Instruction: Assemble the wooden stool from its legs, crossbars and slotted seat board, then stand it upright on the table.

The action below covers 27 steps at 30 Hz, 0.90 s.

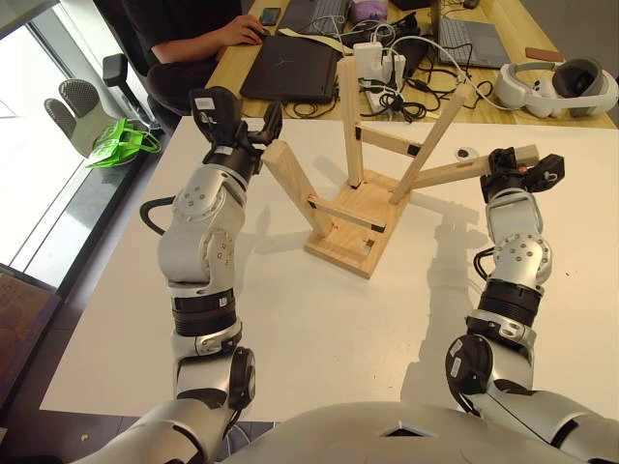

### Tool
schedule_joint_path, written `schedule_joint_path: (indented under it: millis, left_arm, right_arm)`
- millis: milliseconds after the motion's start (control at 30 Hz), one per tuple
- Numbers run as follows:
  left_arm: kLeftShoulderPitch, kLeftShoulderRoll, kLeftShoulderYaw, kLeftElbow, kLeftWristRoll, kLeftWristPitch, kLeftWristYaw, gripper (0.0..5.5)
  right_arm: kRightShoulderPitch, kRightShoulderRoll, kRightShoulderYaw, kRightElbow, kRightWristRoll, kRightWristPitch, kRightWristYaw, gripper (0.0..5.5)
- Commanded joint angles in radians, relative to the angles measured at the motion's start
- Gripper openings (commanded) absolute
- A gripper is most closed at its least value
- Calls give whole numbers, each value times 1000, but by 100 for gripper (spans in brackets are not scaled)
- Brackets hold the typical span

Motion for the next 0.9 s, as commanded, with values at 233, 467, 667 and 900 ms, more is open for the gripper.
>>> schedule_joint_path:
  millis: [233, 467, 667, 900]
  left_arm:
    - [48, -61, -58, -95, -46, 104, 27, 321]
    - [64, -123, -88, -135, -48, 117, 68, 321]
    - [100, -113, -52, -183, -49, 132, 96, 321]
    - [74, -111, -61, -186, -58, 153, 97, 321]
  right_arm:
    - [-254, 3, 20, 531, -38, -268, 243, 99]
    - [-309, -87, 86, 582, -183, -426, 281, 99]
    - [-128, -185, 106, 212, -206, -227, 212, 99]
    - [56, -53, 98, 27, -92, 47, 59, 99]
